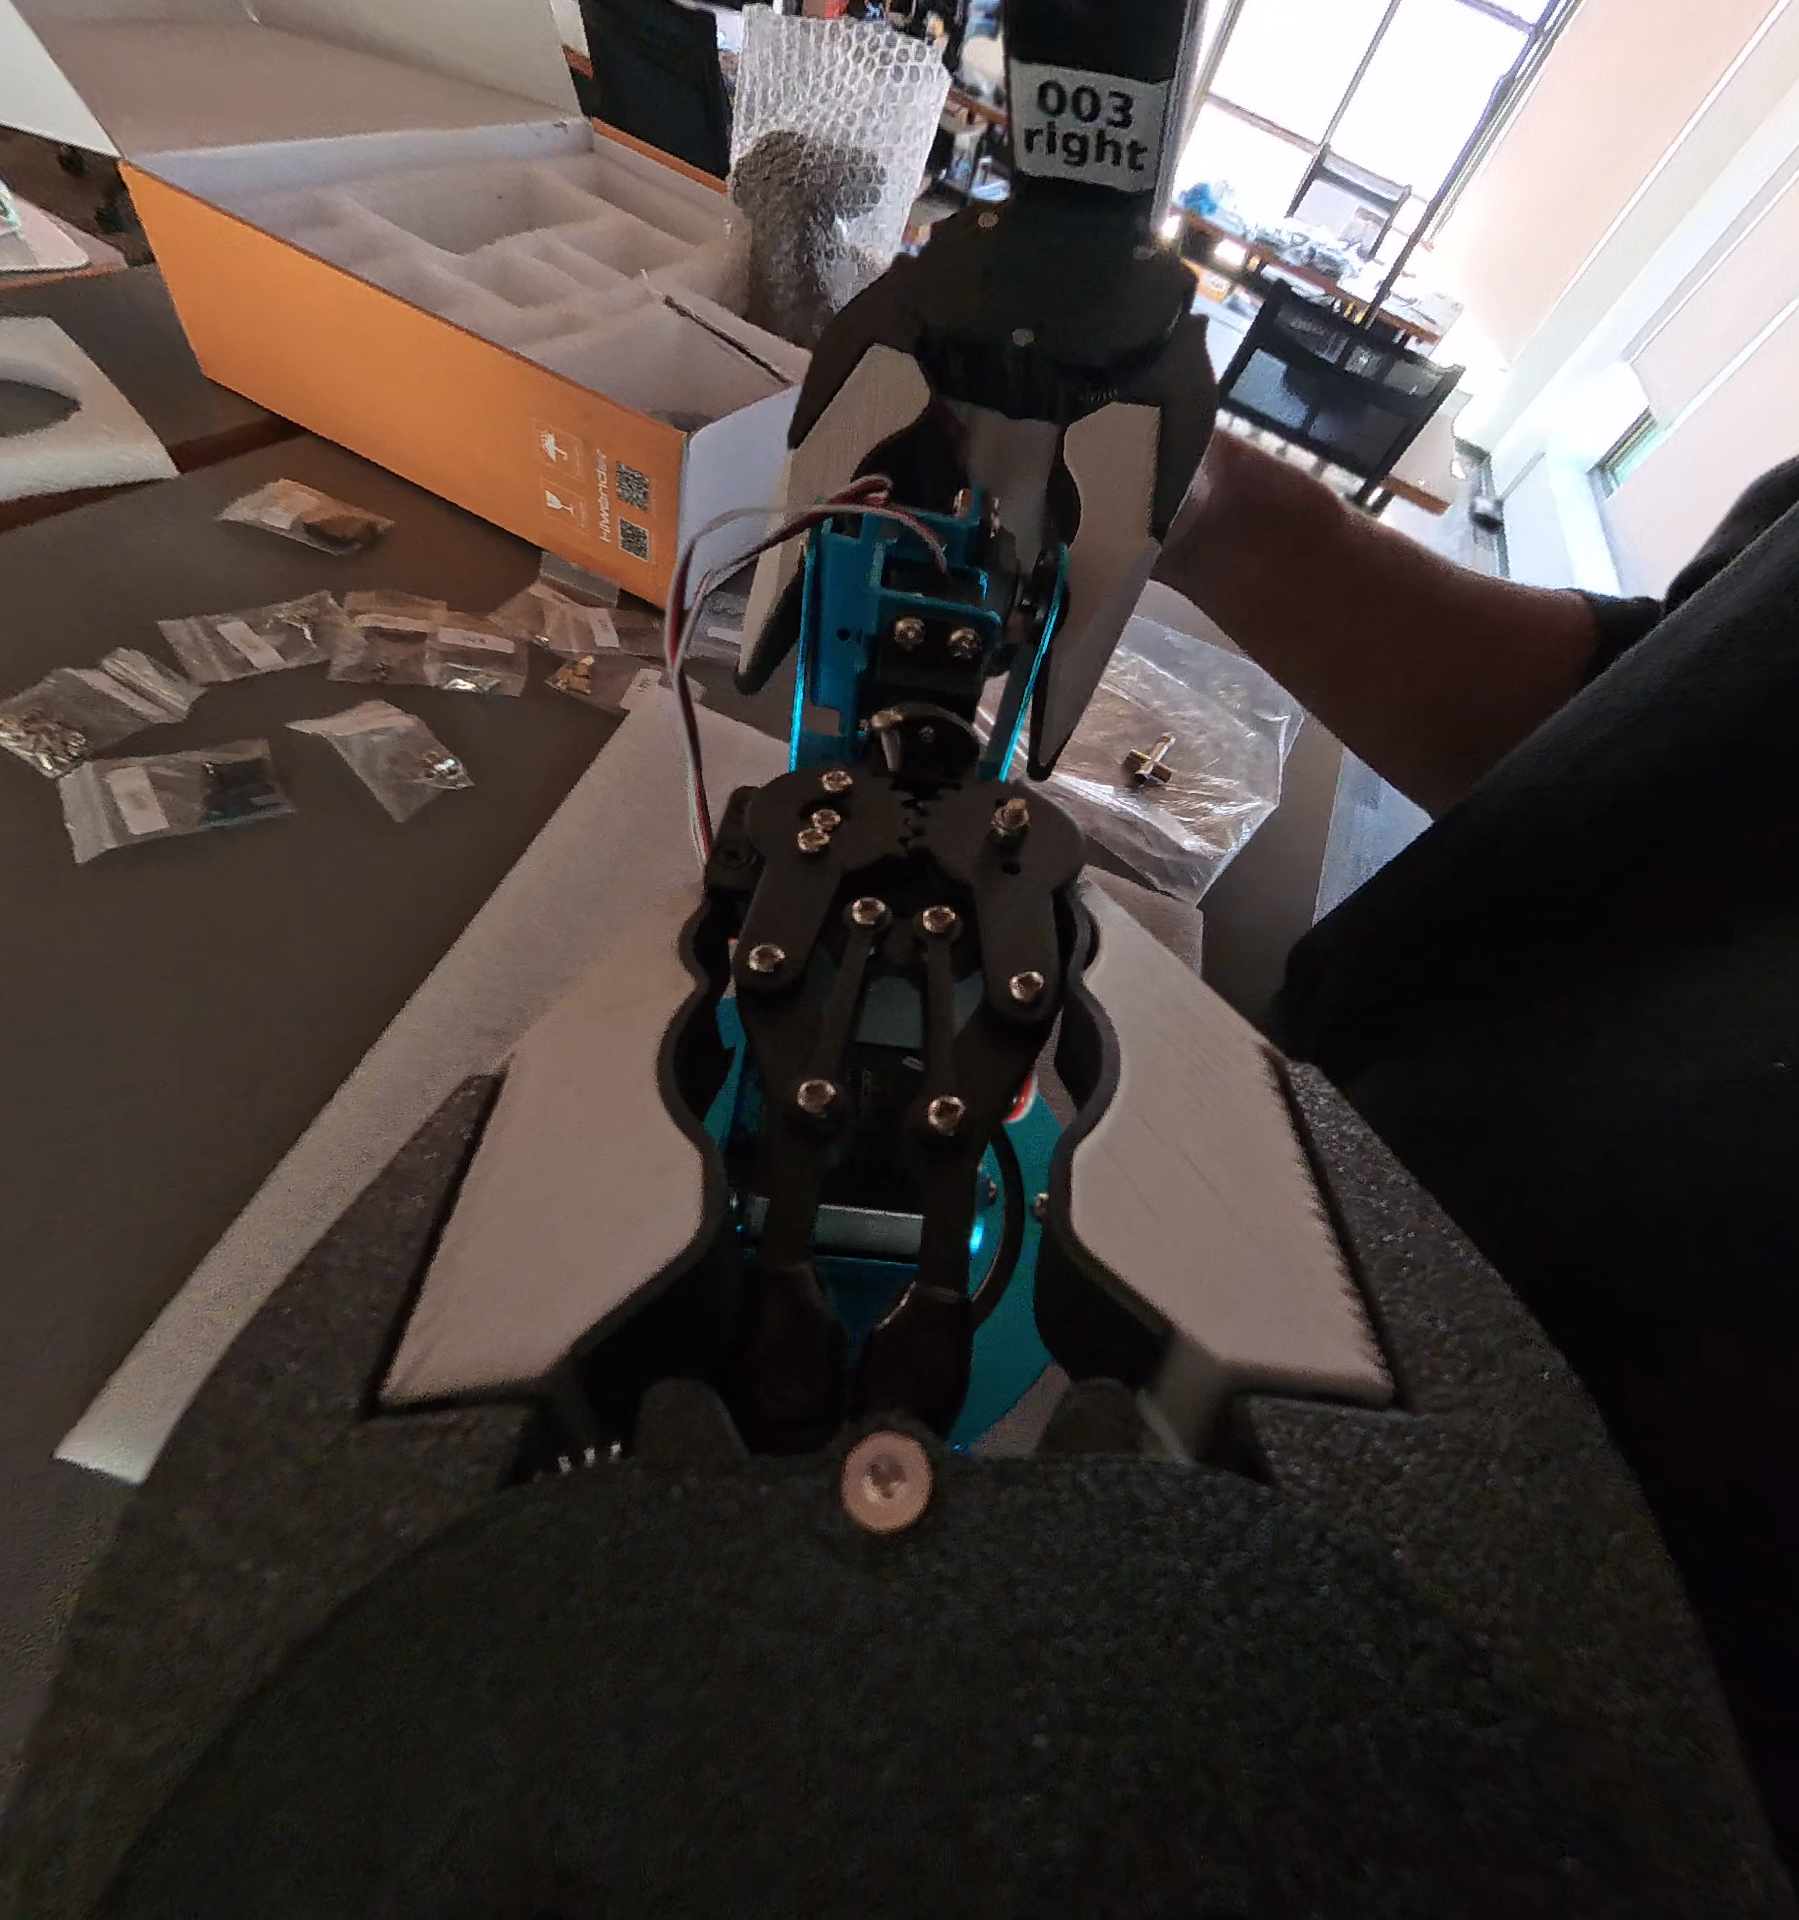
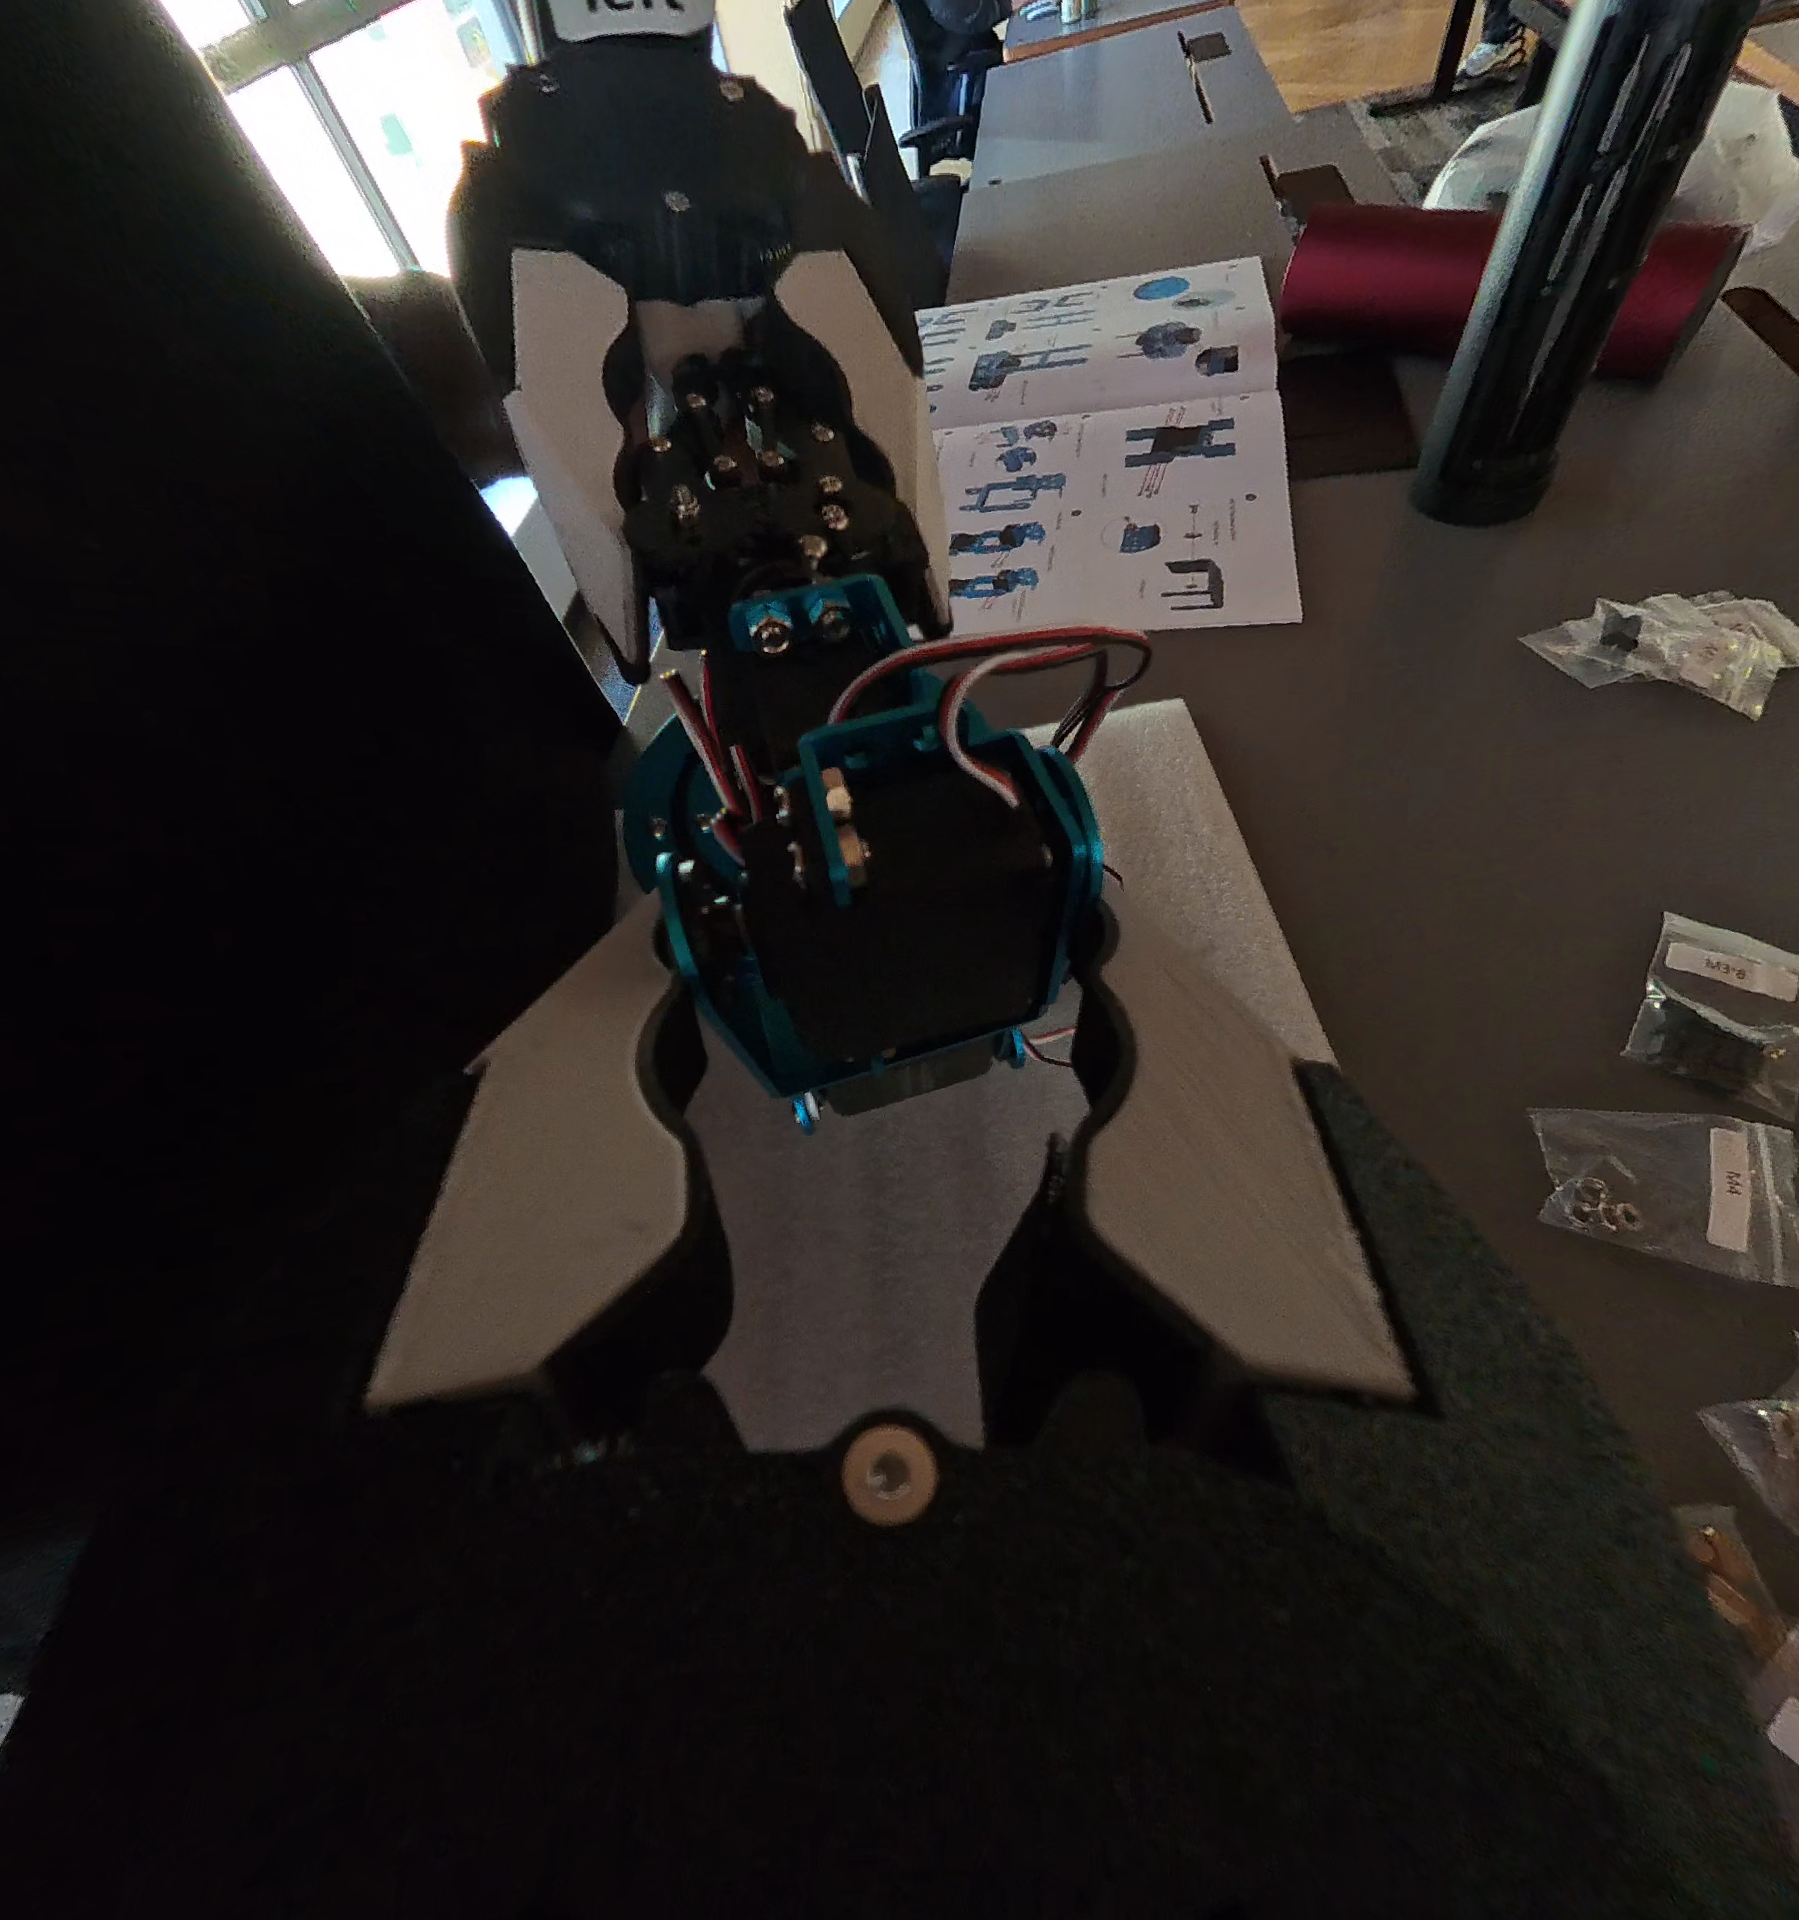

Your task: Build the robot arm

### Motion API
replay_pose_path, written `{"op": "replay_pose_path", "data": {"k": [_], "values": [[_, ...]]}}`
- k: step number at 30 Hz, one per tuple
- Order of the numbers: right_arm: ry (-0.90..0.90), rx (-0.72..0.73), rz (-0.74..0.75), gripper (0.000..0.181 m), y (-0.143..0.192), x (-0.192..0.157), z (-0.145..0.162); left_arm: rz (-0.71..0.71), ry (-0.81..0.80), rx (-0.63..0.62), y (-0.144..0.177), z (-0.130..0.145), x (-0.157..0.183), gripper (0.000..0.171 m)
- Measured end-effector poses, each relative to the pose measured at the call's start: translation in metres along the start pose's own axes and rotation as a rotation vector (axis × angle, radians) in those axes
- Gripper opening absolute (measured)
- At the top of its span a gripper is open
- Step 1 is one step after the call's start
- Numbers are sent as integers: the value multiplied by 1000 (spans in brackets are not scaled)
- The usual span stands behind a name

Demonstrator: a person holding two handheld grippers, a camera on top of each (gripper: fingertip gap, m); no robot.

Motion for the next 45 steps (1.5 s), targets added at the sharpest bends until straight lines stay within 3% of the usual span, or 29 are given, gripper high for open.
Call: {"op": "replay_pose_path", "data": {"k": [9, 12, 15, 20, 22, 24, 27, 33, 45], "values": [[-70, 3, -4, 76, 2, -11, -6, -6, -68, 25, 3, 4, 7, 63], [-50, 33, 86, 74, 19, -14, -21, -19, -93, 23, 4, 4, 9, 62], [49, 18, 200, 67, 28, -30, -49, -24, -101, 23, 5, 4, 10, 62], [209, -156, 146, 55, -17, -65, -71, -51, -145, 23, 5, 3, 11, 61], [246, -235, 206, 44, -27, -59, -70, -61, -157, 21, 4, 3, 11, 60], [239, -262, 217, 20, -28, -52, -73, -69, -169, 18, 4, 3, 11, 60], [208, -292, 185, 20, -29, -46, -77, -68, -176, 15, 4, 3, 12, 60], [209, -363, 186, 0, -34, -42, -80, -78, -191, 15, 3, 2, 13, 64], [187, -419, 184, 15, -36, -44, -85, -79, -196, 12, 4, 3, 14, 64]]}}
Point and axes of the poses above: each gripper's, where its closed fingertips meet, y back along the fingers, z out of its underside, x = y × z across the jaws, the point moved 7 cm from there along y, back along the fingers, and after that the axes turned 2 degrees about -z, right-handed, at the moved point
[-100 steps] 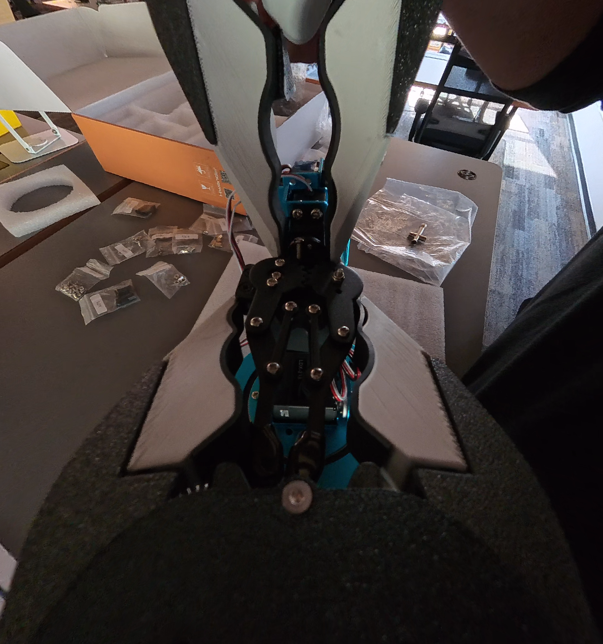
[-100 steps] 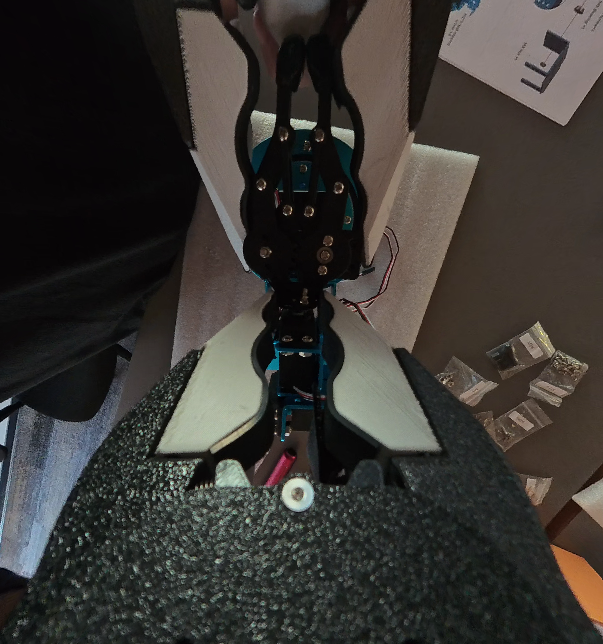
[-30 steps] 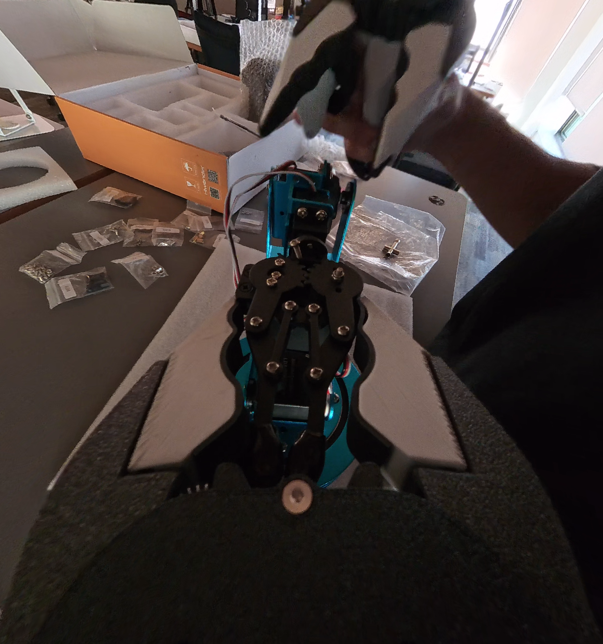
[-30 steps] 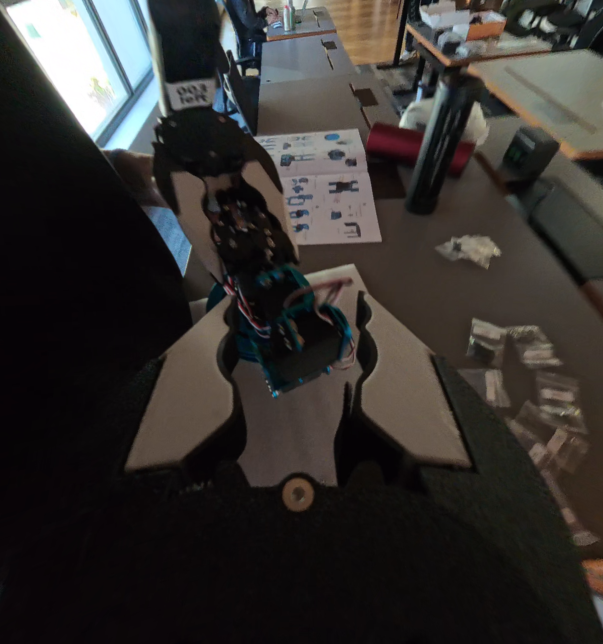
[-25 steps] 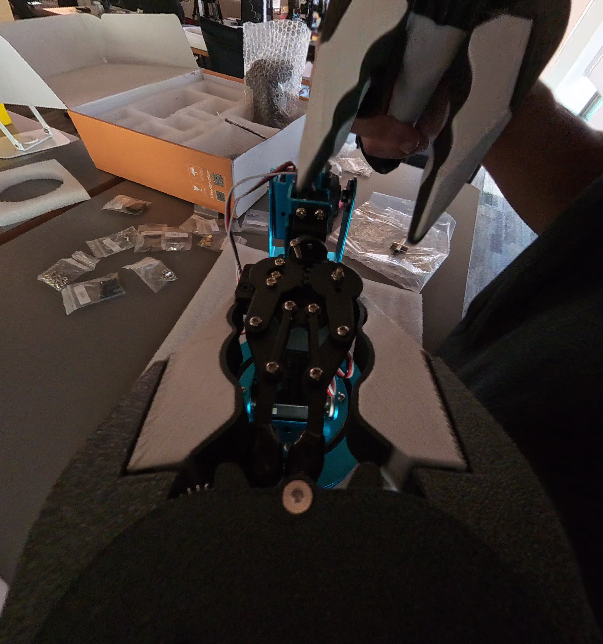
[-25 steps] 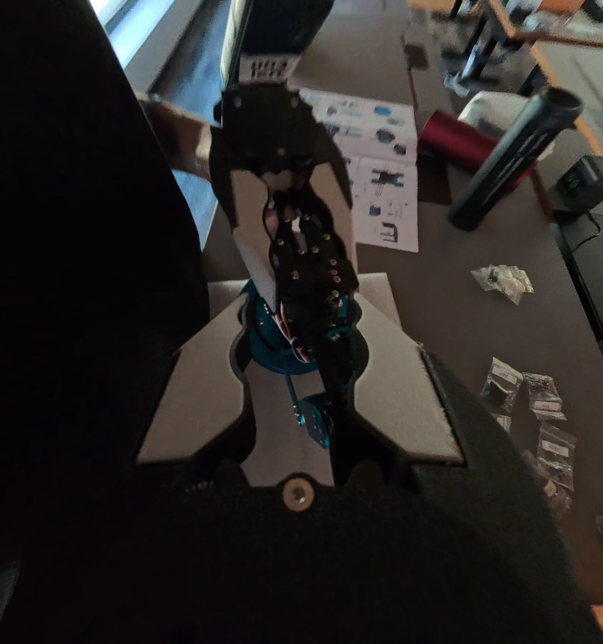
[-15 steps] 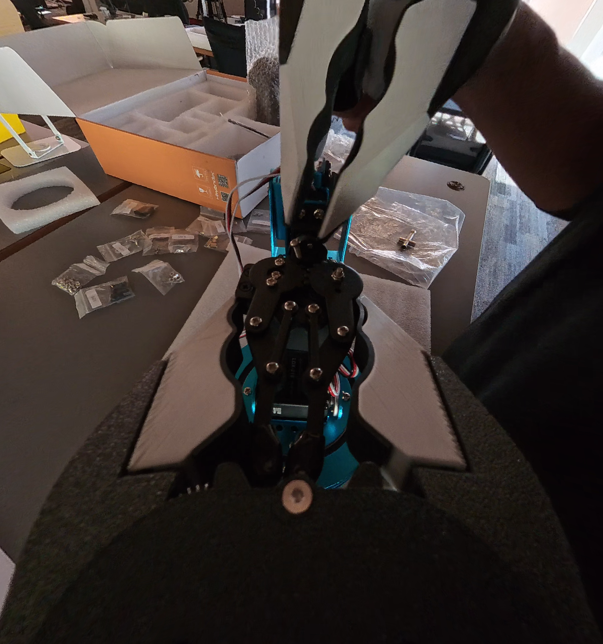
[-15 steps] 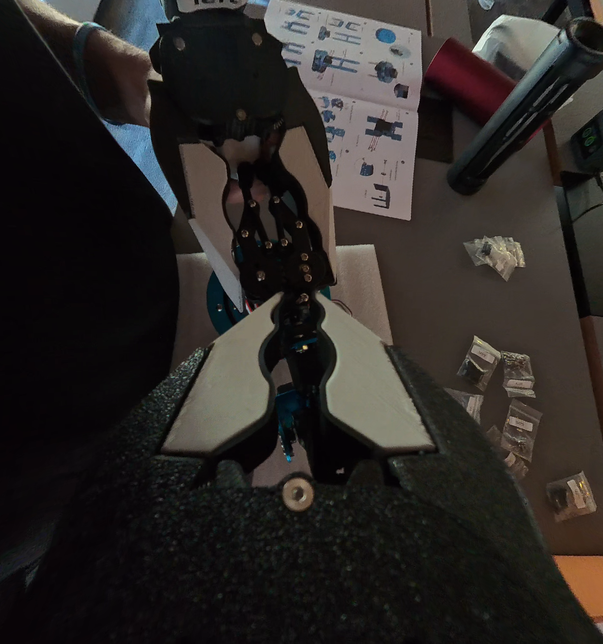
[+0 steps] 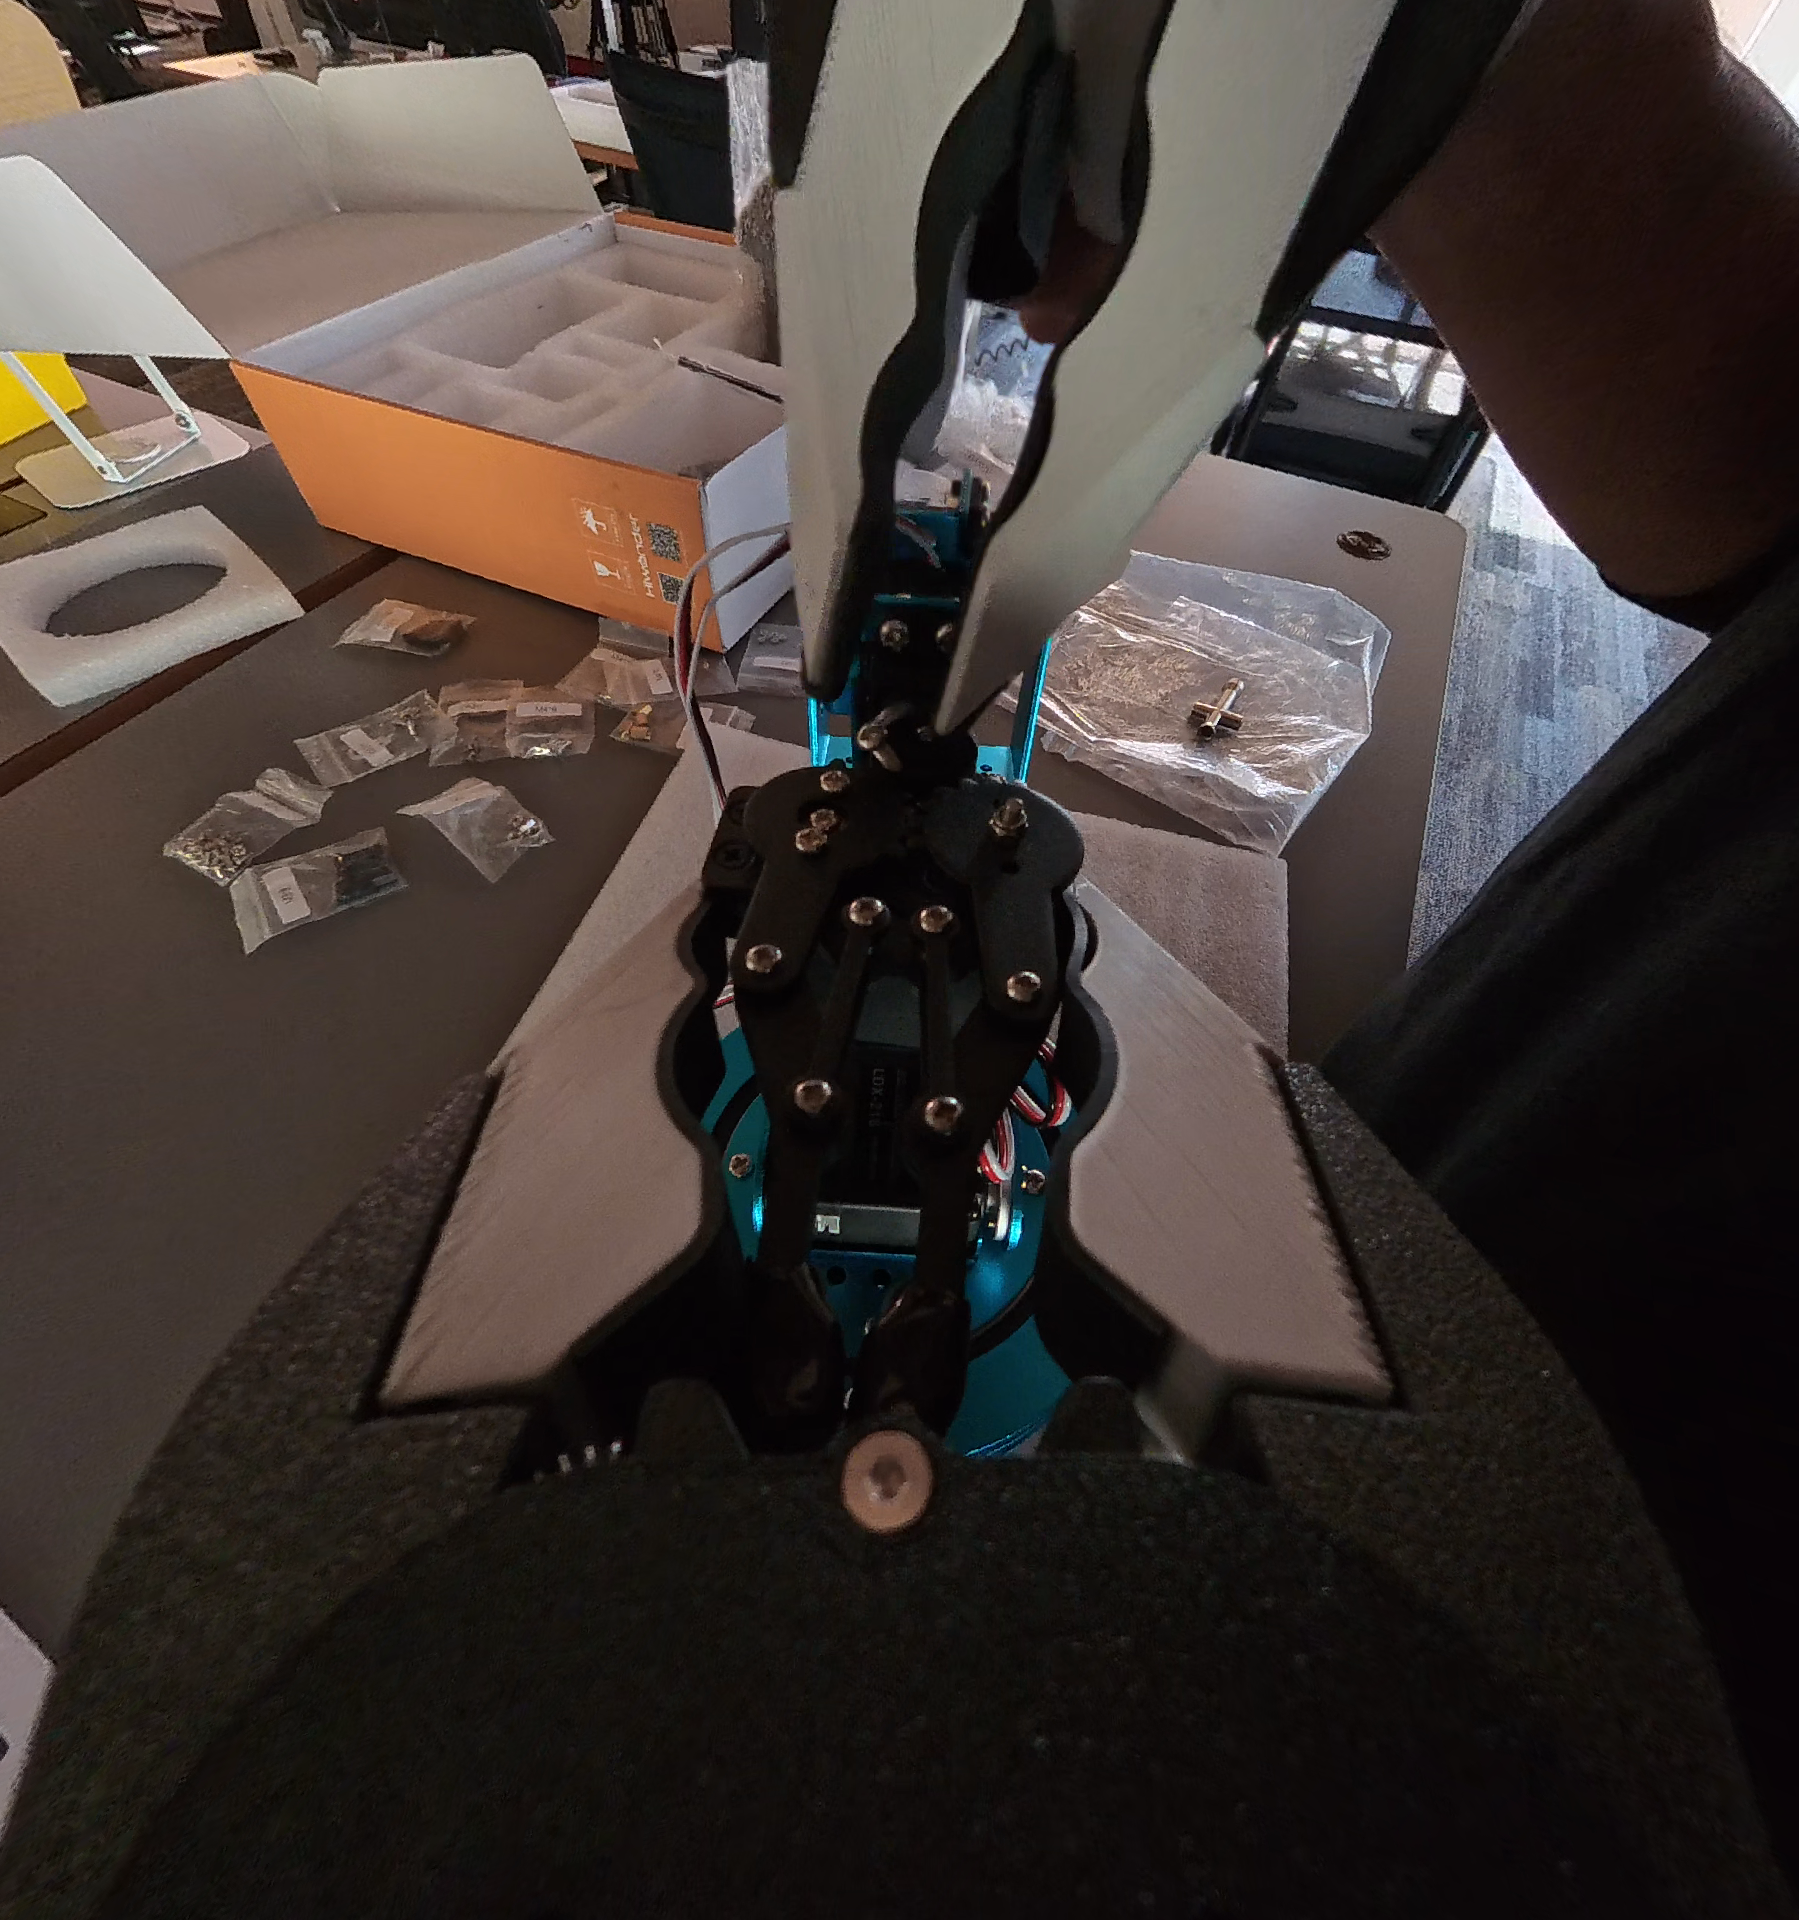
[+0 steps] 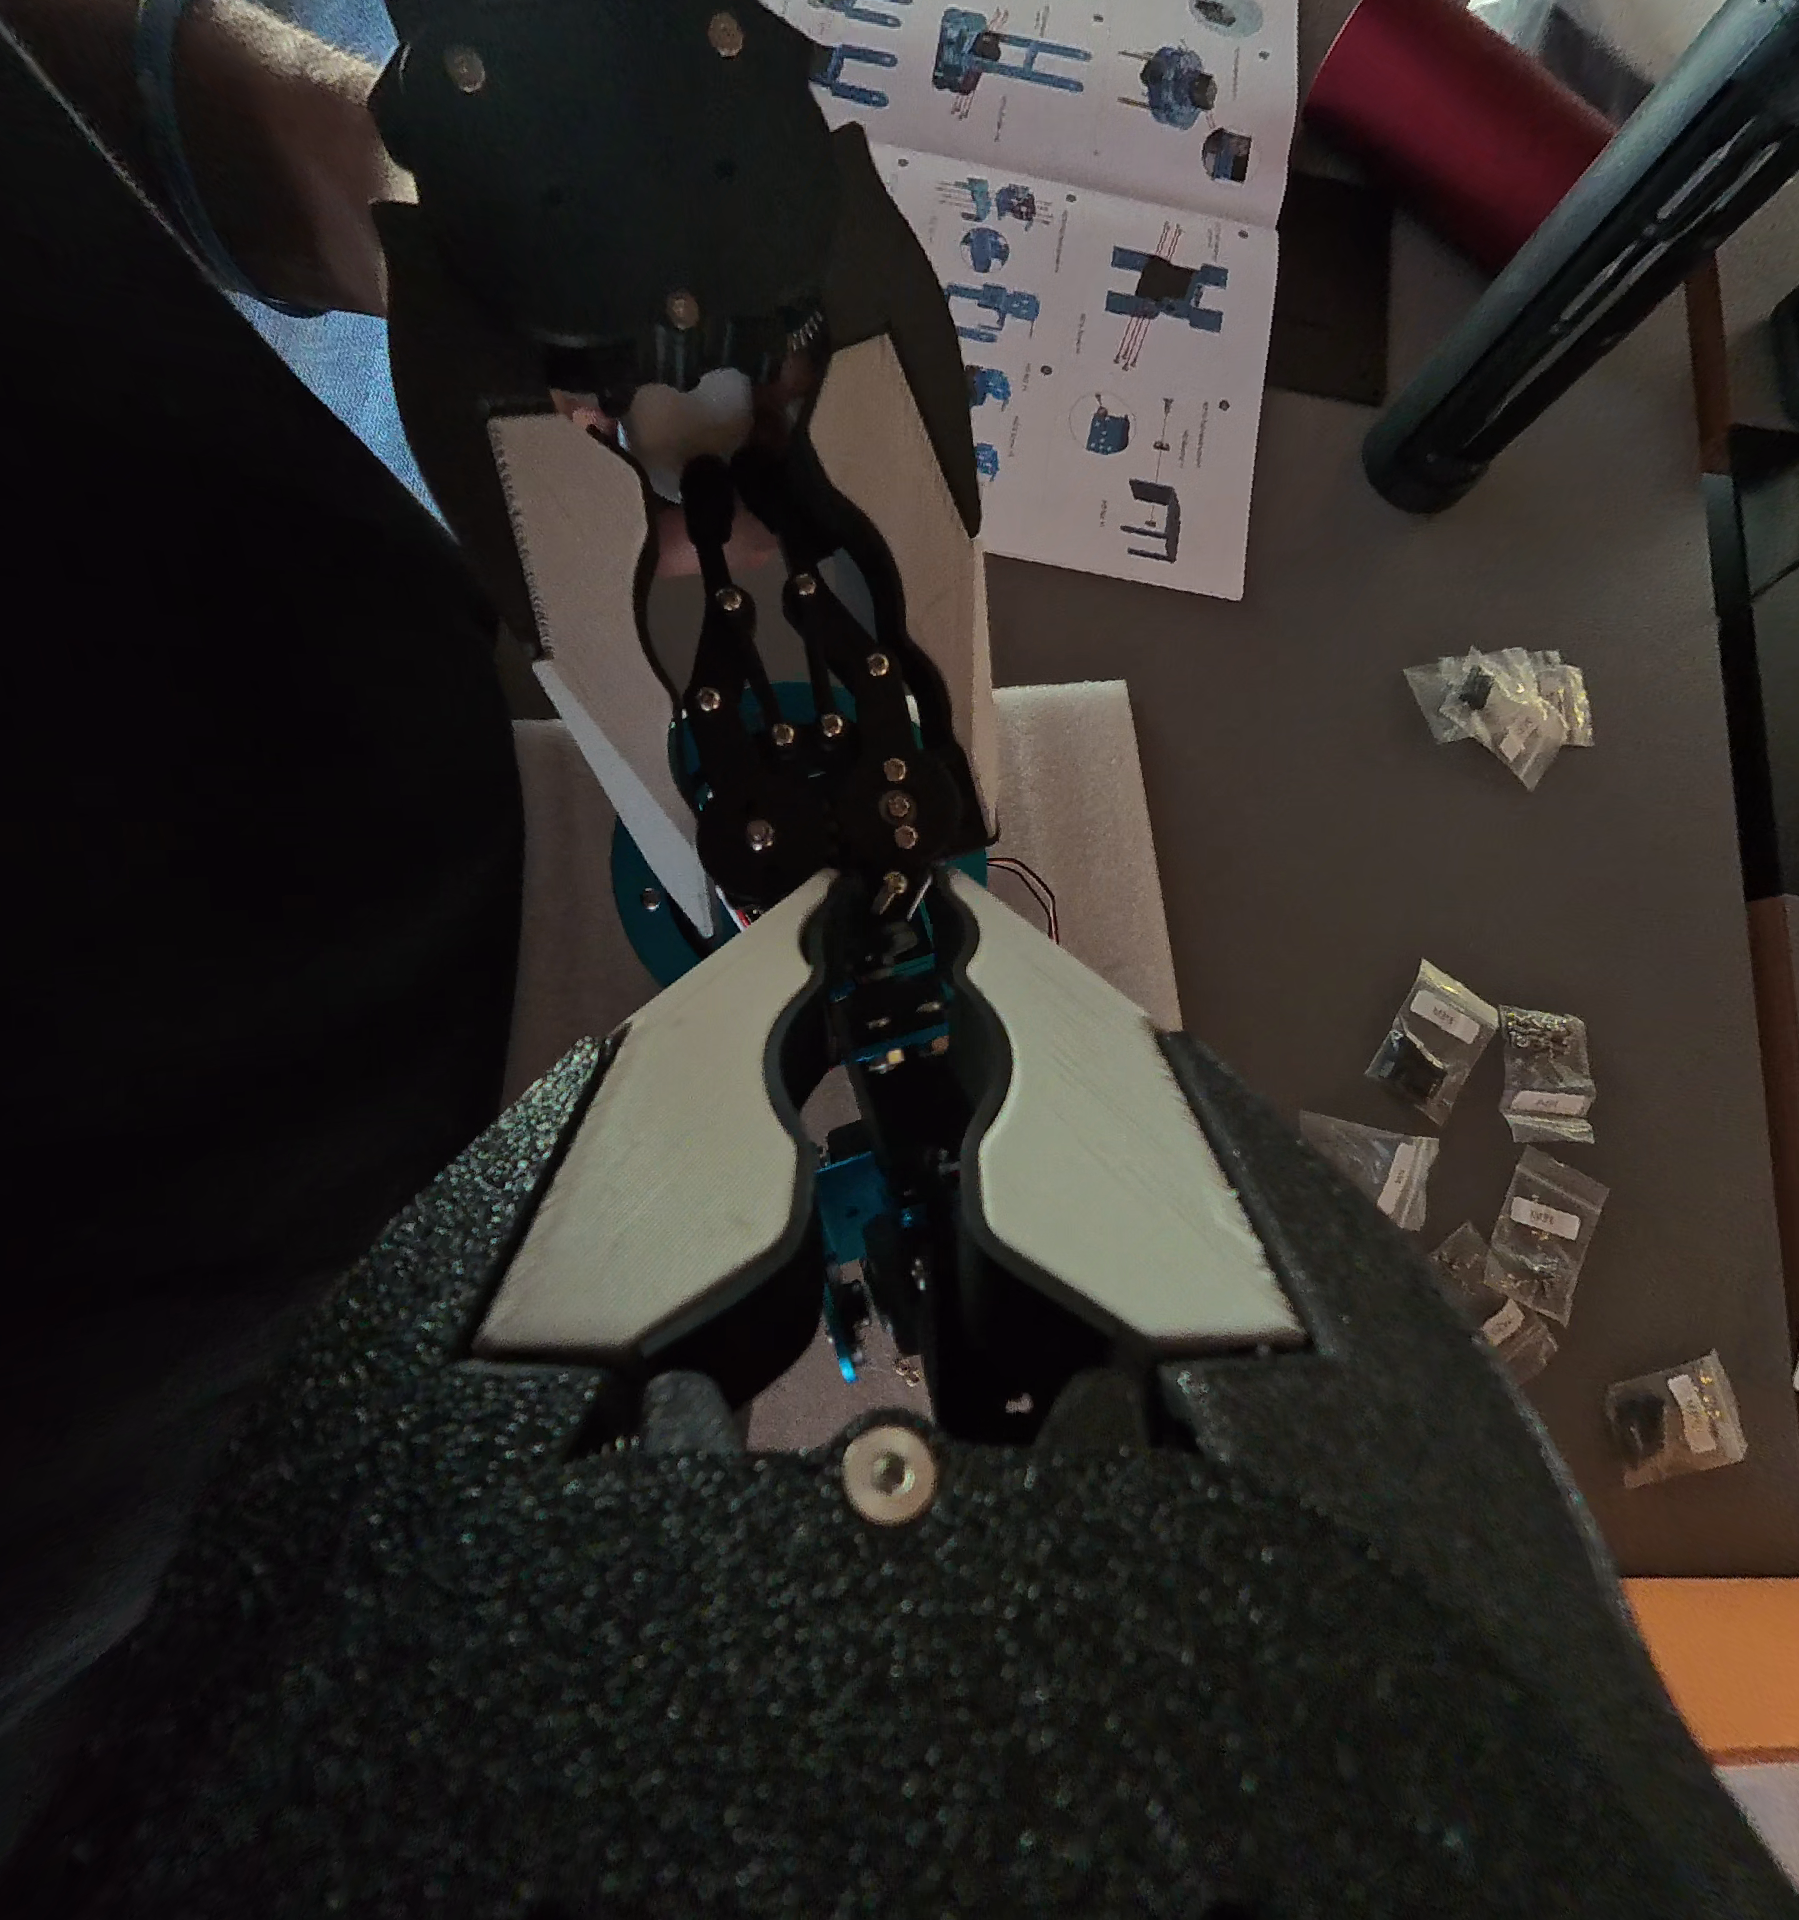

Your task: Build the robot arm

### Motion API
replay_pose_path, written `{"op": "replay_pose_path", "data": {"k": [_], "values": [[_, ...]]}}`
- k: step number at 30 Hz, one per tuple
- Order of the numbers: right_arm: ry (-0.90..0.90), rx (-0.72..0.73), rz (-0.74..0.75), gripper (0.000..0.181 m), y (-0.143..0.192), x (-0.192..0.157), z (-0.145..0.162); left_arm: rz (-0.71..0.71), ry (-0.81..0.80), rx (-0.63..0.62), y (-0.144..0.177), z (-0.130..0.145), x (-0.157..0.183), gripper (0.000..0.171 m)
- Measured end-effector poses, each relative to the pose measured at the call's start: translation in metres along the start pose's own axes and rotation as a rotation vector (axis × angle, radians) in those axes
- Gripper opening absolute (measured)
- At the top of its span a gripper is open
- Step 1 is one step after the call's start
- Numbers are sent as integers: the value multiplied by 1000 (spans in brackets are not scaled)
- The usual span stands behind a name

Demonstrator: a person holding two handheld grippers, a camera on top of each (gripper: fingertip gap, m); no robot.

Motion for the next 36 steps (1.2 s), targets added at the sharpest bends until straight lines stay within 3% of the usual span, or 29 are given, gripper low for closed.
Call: {"op": "replay_pose_path", "data": {"k": [7, 11, 13, 16, 18, 21, 24, 28, 29, 31, 34, 36], "values": [[-12, -38, -13, 5, -4, 0, 0, -2, -2, 0, 0, 0, 1, 64], [-38, 137, 23, 3, 24, -1, -4, 3, 8, 7, 2, 2, -1, 62], [-113, 241, 24, 4, 43, -3, 7, 7, 10, 7, 2, 2, -1, 62], [-301, 313, -156, 3, 57, -23, 52, 15, 17, 11, 3, 3, -1, 62], [-415, 220, -215, 4, 39, -39, 97, 20, 24, 13, 3, 3, -2, 62], [-541, 100, -155, 4, -10, -50, 153, 25, 25, 5, 2, 2, -3, 63], [-580, 114, -85, 4, -43, -56, 174, 34, 26, 6, 1, 1, -4, 62], [-574, 70, 30, 8, -63, -52, 190, 43, 23, 6, 1, 1, -5, 62], [-563, 75, 28, 10, -63, -53, 191, 43, 20, 4, 1, 1, -4, 62], [-551, 129, 69, 35, -52, -47, 185, 44, 17, 2, 1, 1, -4, 63], [-480, 281, 119, 37, -7, -34, 163, 49, 12, 0, 3, 2, -2, 62], [-413, 459, 152, 48, 30, -22, 140, 51, 14, 0, 4, 2, -2, 63]]}}
Point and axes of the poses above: each gripper's, where its closed fingertips meet, y back along the fingers, z out of its underside, x = y × z across the jaws, the point moved 7 cm from there along y, back along the fingers, and after that the axes turned 2 degrees about -z, right-handed, at the moved point
